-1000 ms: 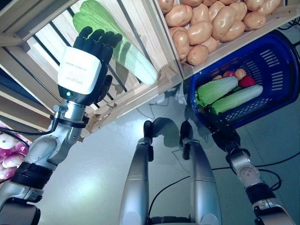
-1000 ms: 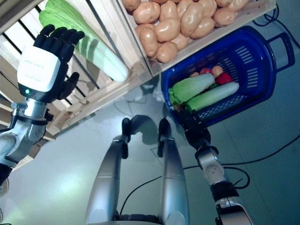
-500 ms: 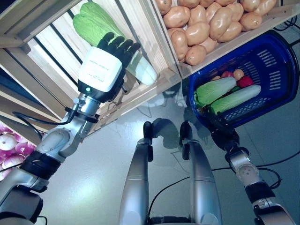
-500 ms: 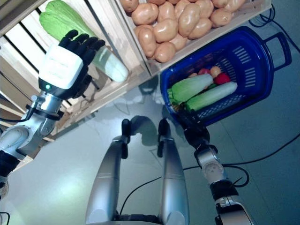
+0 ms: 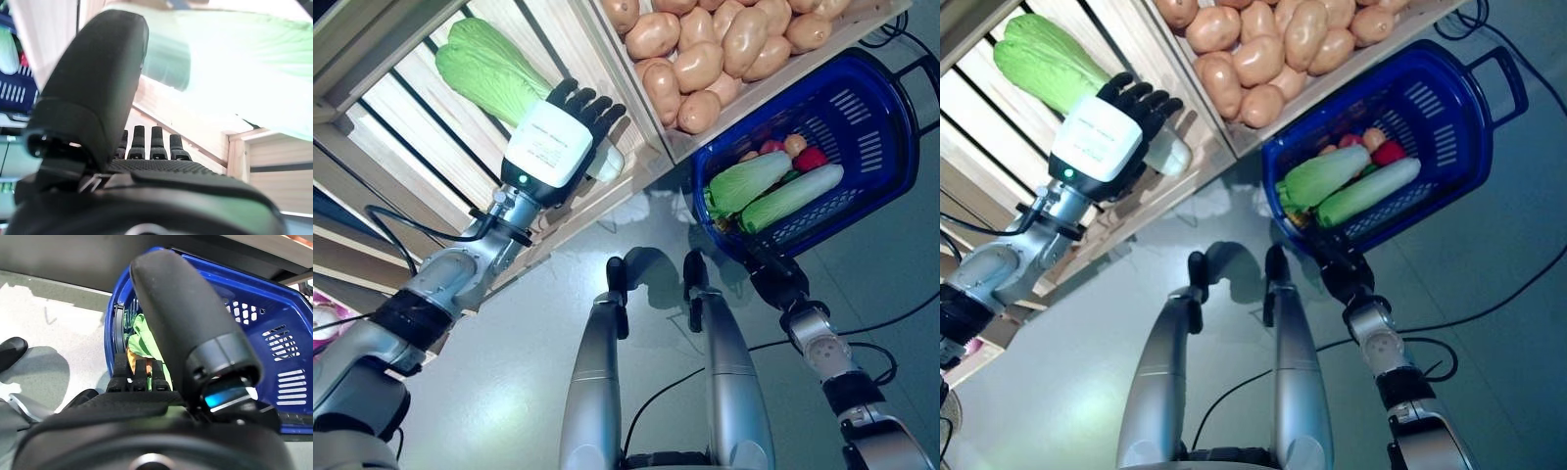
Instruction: Put vegetables into the basket
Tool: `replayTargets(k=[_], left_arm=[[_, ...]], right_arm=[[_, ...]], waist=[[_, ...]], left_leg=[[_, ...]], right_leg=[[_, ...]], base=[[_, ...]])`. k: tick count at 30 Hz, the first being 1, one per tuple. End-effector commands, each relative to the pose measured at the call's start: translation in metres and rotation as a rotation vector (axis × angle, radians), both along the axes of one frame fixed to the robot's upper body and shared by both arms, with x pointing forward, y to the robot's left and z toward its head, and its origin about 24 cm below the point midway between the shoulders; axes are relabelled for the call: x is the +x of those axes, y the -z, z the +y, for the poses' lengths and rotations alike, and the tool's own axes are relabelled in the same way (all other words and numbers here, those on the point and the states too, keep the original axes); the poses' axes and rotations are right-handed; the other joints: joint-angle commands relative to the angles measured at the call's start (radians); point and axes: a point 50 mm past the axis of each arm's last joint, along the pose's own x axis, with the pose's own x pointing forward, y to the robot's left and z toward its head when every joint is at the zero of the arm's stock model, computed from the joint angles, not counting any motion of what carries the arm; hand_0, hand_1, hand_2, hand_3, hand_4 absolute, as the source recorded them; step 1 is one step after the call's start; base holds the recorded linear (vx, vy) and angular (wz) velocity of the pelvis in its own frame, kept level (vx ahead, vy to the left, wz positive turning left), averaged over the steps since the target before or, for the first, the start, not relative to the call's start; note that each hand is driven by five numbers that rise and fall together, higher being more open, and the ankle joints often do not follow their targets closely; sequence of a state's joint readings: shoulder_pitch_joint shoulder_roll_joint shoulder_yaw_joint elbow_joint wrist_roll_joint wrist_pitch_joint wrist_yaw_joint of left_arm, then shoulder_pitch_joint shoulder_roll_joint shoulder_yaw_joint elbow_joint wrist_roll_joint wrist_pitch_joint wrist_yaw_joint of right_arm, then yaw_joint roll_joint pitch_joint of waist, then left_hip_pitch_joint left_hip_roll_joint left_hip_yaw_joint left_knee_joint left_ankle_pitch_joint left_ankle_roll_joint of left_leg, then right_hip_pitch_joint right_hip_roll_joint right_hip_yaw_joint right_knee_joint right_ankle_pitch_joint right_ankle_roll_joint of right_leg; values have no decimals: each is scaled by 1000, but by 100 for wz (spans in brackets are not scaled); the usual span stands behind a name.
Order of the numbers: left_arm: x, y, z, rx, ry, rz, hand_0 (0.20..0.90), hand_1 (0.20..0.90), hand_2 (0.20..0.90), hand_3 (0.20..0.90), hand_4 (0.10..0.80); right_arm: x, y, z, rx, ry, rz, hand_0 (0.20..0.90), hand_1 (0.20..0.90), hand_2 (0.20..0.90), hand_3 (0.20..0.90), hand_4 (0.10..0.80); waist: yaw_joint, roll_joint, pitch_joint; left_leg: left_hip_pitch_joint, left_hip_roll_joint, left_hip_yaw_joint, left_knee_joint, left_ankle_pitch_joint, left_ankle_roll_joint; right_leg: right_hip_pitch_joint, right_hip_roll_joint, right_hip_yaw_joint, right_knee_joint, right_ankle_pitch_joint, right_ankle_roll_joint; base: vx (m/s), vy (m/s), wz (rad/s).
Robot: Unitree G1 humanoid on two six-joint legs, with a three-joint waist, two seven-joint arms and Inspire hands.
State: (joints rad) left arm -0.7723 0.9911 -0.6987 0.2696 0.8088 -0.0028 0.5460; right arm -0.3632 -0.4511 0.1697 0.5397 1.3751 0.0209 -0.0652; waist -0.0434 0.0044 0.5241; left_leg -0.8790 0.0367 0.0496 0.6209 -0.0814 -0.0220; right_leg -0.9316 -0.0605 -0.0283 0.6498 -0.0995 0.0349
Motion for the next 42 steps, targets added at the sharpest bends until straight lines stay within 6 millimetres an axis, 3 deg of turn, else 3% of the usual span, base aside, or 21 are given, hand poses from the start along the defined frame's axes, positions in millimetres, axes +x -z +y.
replayTargets(k=[1, 17, 28, 36, 42], left_arm=[[-1, -36, -10, -94, 75, -189, 900, 900, 900, 900, 800], [12, -9, 6, -94, -87, -97, 900, 900, 900, 900, 800], [16, -23, 5, 7, -22, -322, 900, 900, 900, 900, 800], [28, -10, 27, -53, -172, -269, 900, 900, 900, 900, 800], [31, -2, 28, -62, -181, -260, 900, 900, 900, 900, 800]], right_arm=[[-1, -9, -4, -42, -7, -6, 900, 900, 900, 900, 800], [2, -14, -2, -49, -20, -12, 900, 900, 900, 900, 800], [8, -19, 1, -46, -29, -18, 900, 900, 900, 900, 800], [13, -18, 6, -47, -51, 2, 900, 900, 900, 900, 800], [16, -19, 7, -47, -51, 2, 900, 900, 900, 900, 800]], waist=[[-13, 14, -4], [-17, 7, -4], [-24, -3, -4], [-38, -12, -4], [-39, -13, -4]], left_leg=[[6, -3, 24, -65, 54, 0], [-1, -3, 23, -71, 51, 0], [-1, 0, 21, -66, 47, -5], [2, 4, 23, -61, 49, -11], [9, -1, 23, -72, 51, -14]], right_leg=[[58, -24, -49, -58, 78, 16], [42, -20, -42, -57, 82, 24], [39, -17, -38, -48, 80, 28], [37, -10, -30, -42, 80, 28], [45, -4, -28, -54, 80, 28]], base=[[11, 25, -4], [1, 8, -2], [0, 0, 0], [2, 2, -1], [0, 1, -1]])
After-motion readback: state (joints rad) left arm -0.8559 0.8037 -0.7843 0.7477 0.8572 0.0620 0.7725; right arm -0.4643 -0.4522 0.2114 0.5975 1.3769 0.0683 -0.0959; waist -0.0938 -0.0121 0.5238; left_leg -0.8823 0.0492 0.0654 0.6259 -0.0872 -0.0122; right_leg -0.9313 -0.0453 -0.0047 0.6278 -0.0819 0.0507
